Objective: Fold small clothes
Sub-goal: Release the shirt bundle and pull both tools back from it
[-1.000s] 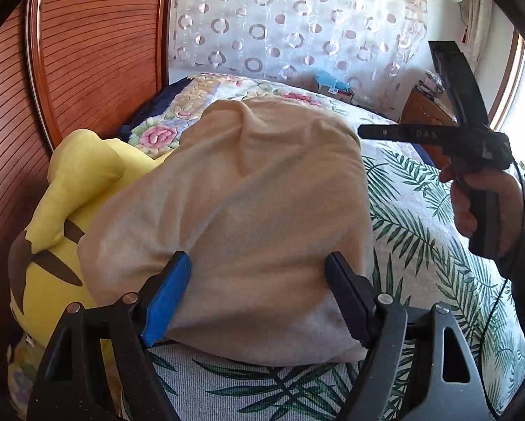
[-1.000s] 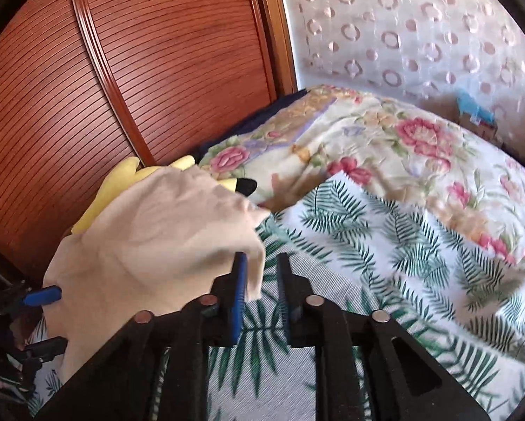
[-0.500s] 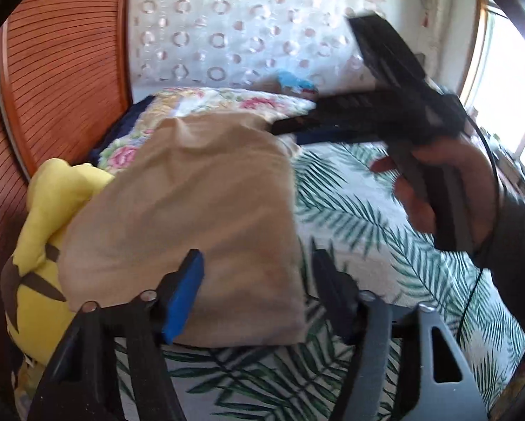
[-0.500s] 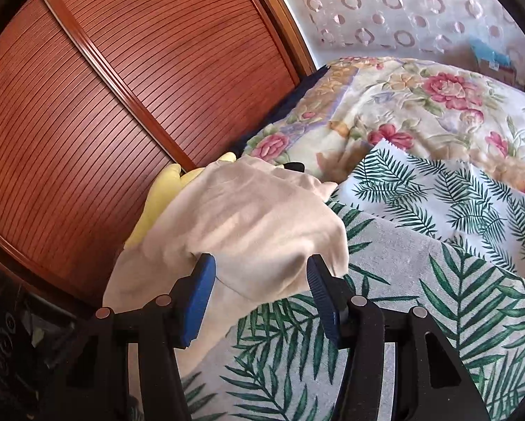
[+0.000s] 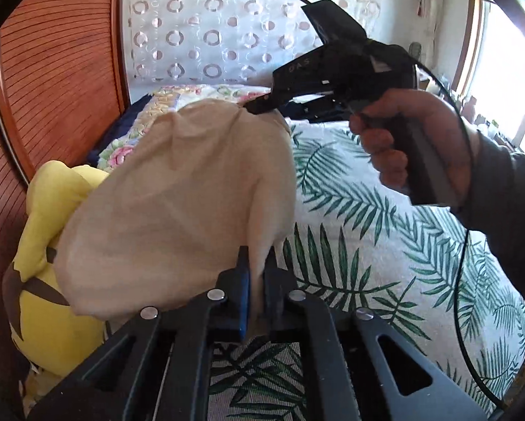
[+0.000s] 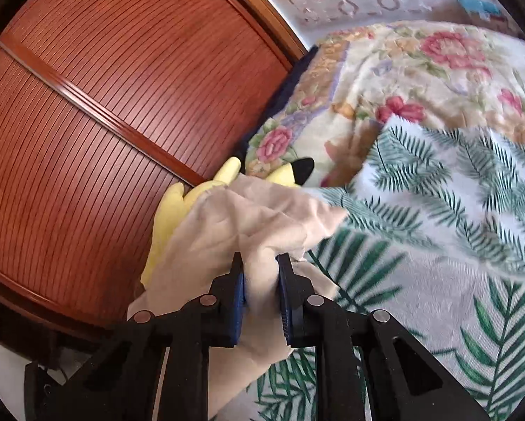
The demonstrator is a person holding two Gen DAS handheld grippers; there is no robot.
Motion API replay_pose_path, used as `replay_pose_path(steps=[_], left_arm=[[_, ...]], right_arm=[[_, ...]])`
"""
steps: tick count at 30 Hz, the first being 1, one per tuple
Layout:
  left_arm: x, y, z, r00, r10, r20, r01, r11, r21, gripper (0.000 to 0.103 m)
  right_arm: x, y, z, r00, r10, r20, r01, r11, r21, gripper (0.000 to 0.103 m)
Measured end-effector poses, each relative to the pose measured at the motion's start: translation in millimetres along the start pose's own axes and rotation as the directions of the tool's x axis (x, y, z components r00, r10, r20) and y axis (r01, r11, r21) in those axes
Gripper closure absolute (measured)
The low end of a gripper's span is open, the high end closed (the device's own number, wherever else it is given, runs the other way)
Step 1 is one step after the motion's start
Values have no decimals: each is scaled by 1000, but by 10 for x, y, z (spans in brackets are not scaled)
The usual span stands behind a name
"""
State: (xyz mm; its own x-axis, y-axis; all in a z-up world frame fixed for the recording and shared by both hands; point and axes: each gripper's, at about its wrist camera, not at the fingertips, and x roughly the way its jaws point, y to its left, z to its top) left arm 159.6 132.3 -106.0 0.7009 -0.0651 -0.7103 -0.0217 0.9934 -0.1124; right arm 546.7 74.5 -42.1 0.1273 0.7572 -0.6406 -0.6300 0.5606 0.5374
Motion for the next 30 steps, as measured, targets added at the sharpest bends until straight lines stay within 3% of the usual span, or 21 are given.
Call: replay_pose_path(steps=[2, 5, 8, 10, 14, 16, 18, 19, 21, 23, 27, 30], left_arm=[[-49, -17, 9, 1000, 1, 11, -1, 1000, -4, 96], [-44, -44, 31, 1000, 1, 12, -1, 1000, -5, 96], [42, -31, 42, 1000, 16, -18, -17, 999, -28, 96], [57, -34, 39, 1000, 12, -28, -13, 999, -45, 90], [-64, -62, 23, 1000, 21, 15, -21, 999, -40, 58], [-130, -93, 39, 999, 18, 27, -17, 999, -35, 52], [-205, -154, 47, 999, 29, 46, -28, 999, -29, 27], [-255, -195, 51, 997, 36, 65, -35, 999, -23, 21], [-343, -269, 63, 995, 34, 95, -33, 999, -8, 21], [-410, -347, 77, 993, 41, 110, -42, 999, 7, 21], [-553, -526, 72, 991, 19, 132, -23, 999, 27, 21], [-662, -684, 56, 990, -3, 143, -3, 999, 43, 21]], right_arm=[[-91, 127, 54, 998, 42, 51, -39, 997, -67, 88], [-289, 264, 68, 991, 39, 124, -21, 989, -149, 88], [-316, 204, -54, 975, -147, 165, 180, 962, -204, 88], [-299, 50, -128, 960, -236, 152, 264, 943, -204, 87], [-456, -168, -410, 942, -293, 164, 322, 925, -202, 83], [-556, -179, -581, 929, -324, 179, 359, 908, -217, 80], [-705, -148, -810, 918, -338, 205, 381, 897, -226, 78], [-775, -135, -918, 913, -346, 215, 391, 892, -226, 74], [-936, -73, -1158, 904, -354, 240, 407, 885, -225, 69], [-1112, 6, -1380, 896, -352, 270, 413, 883, -222, 56], [-1405, 111, -1817, 884, -360, 300, 427, 881, -202, 49], [-1684, 219, -2082, 856, -394, 336, 469, 865, -180, 47]])
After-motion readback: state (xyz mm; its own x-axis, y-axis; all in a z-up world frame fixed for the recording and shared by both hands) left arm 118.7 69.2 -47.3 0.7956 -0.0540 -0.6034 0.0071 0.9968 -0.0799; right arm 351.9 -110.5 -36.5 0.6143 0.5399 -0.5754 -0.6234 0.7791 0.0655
